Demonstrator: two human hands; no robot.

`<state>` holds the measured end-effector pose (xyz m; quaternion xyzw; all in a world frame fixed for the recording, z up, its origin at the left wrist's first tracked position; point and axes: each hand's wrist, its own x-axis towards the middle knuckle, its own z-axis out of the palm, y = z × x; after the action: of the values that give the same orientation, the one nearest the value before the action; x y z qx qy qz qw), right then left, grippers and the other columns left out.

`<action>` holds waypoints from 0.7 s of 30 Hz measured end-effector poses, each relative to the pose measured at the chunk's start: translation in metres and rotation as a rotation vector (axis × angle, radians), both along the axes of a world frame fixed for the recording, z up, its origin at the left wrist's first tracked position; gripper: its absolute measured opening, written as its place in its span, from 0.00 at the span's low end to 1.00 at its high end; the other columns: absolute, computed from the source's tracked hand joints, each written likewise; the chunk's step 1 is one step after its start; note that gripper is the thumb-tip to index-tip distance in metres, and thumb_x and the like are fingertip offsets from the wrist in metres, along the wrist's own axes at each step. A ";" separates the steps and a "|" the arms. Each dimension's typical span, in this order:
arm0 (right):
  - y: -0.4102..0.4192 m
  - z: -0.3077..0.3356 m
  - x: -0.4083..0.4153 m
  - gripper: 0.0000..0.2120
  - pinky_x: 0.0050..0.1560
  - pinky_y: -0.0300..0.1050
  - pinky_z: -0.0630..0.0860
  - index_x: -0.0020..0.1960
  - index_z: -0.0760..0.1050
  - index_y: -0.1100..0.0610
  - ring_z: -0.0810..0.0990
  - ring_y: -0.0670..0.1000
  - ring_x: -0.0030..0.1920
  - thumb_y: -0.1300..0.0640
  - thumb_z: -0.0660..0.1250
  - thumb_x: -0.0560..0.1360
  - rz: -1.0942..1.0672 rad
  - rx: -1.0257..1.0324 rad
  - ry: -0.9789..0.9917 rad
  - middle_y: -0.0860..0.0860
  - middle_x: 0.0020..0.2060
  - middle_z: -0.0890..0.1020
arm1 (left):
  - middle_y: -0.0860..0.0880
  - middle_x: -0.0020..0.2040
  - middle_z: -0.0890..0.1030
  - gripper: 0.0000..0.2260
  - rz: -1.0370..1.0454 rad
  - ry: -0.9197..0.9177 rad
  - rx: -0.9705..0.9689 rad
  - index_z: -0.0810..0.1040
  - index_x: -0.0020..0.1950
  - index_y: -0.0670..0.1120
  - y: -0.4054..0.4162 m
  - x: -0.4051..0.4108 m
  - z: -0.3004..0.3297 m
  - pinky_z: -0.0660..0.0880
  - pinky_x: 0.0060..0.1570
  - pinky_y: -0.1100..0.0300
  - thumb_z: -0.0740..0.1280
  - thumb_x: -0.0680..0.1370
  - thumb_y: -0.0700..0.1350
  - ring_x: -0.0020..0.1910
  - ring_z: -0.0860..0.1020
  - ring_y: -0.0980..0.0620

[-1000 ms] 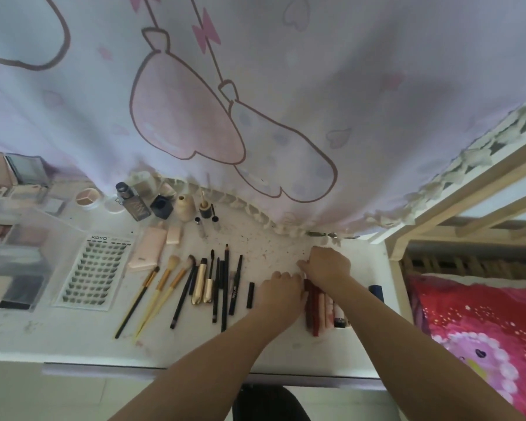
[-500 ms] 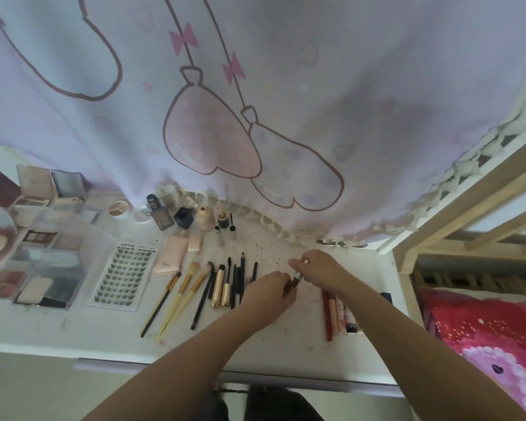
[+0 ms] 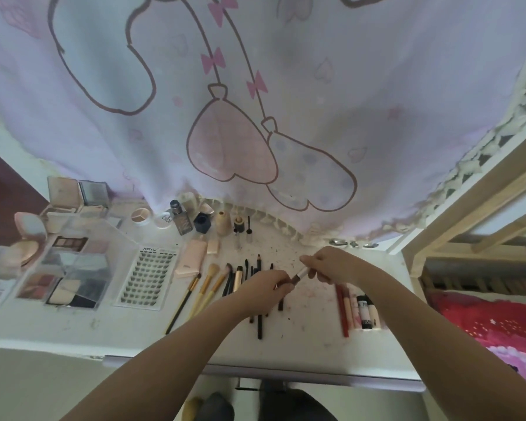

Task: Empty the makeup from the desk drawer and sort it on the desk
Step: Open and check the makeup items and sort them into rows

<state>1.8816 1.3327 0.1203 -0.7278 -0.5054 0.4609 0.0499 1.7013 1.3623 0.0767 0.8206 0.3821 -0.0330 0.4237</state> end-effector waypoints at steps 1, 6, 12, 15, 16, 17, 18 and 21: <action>0.000 0.000 -0.001 0.17 0.31 0.37 0.68 0.40 0.75 0.57 0.70 0.46 0.26 0.48 0.58 0.80 0.023 0.017 -0.005 0.50 0.30 0.76 | 0.53 0.37 0.72 0.10 -0.013 0.012 0.026 0.74 0.50 0.45 0.000 -0.001 0.000 0.70 0.39 0.58 0.57 0.81 0.49 0.35 0.71 0.53; -0.003 0.006 0.000 0.10 0.32 0.36 0.73 0.51 0.76 0.55 0.78 0.45 0.34 0.49 0.62 0.78 -0.070 -0.005 0.171 0.50 0.40 0.83 | 0.56 0.36 0.70 0.09 -0.050 0.055 0.120 0.74 0.51 0.47 0.004 -0.006 0.003 0.65 0.32 0.63 0.57 0.81 0.50 0.33 0.68 0.58; -0.007 0.001 0.004 0.06 0.35 0.36 0.74 0.49 0.76 0.57 0.78 0.44 0.36 0.55 0.63 0.78 -0.032 0.022 0.192 0.50 0.40 0.82 | 0.55 0.37 0.70 0.11 -0.094 0.071 0.182 0.75 0.54 0.47 0.005 -0.009 0.008 0.66 0.33 0.62 0.57 0.81 0.51 0.34 0.69 0.57; -0.009 0.003 0.006 0.11 0.35 0.37 0.75 0.49 0.77 0.55 0.79 0.44 0.35 0.49 0.63 0.78 -0.083 -0.019 0.217 0.49 0.39 0.84 | 0.53 0.40 0.73 0.11 -0.094 0.088 0.189 0.75 0.55 0.47 0.006 -0.009 0.009 0.69 0.36 0.61 0.57 0.81 0.52 0.36 0.71 0.55; -0.008 0.003 0.005 0.14 0.34 0.36 0.73 0.47 0.77 0.56 0.78 0.44 0.32 0.47 0.61 0.79 -0.070 -0.035 0.160 0.49 0.36 0.83 | 0.53 0.40 0.73 0.12 -0.101 0.093 0.194 0.76 0.55 0.47 0.006 -0.008 0.009 0.70 0.38 0.59 0.58 0.81 0.52 0.37 0.71 0.55; -0.008 0.002 0.005 0.15 0.32 0.35 0.71 0.45 0.77 0.57 0.76 0.44 0.30 0.48 0.59 0.80 -0.040 -0.039 0.104 0.48 0.34 0.82 | 0.53 0.40 0.73 0.12 -0.109 0.094 0.196 0.76 0.55 0.47 0.006 -0.008 0.009 0.71 0.39 0.58 0.58 0.81 0.52 0.37 0.71 0.55; -0.007 0.002 0.006 0.13 0.32 0.34 0.70 0.45 0.77 0.57 0.74 0.44 0.30 0.51 0.59 0.80 -0.006 -0.033 0.073 0.48 0.34 0.81 | 0.53 0.41 0.73 0.12 -0.117 0.096 0.195 0.76 0.56 0.47 0.006 -0.007 0.008 0.71 0.40 0.58 0.58 0.81 0.52 0.37 0.71 0.54; -0.008 0.002 0.010 0.03 0.38 0.36 0.74 0.51 0.75 0.55 0.77 0.44 0.36 0.58 0.63 0.78 -0.011 -0.025 0.175 0.50 0.42 0.81 | 0.53 0.41 0.73 0.11 -0.125 0.085 0.177 0.76 0.55 0.47 0.006 -0.005 0.002 0.69 0.38 0.60 0.58 0.81 0.51 0.37 0.70 0.55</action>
<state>1.8918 1.3242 0.1218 -0.6879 -0.4895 0.5288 0.0875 1.6964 1.3681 0.0791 0.8749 0.3491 -0.0605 0.3301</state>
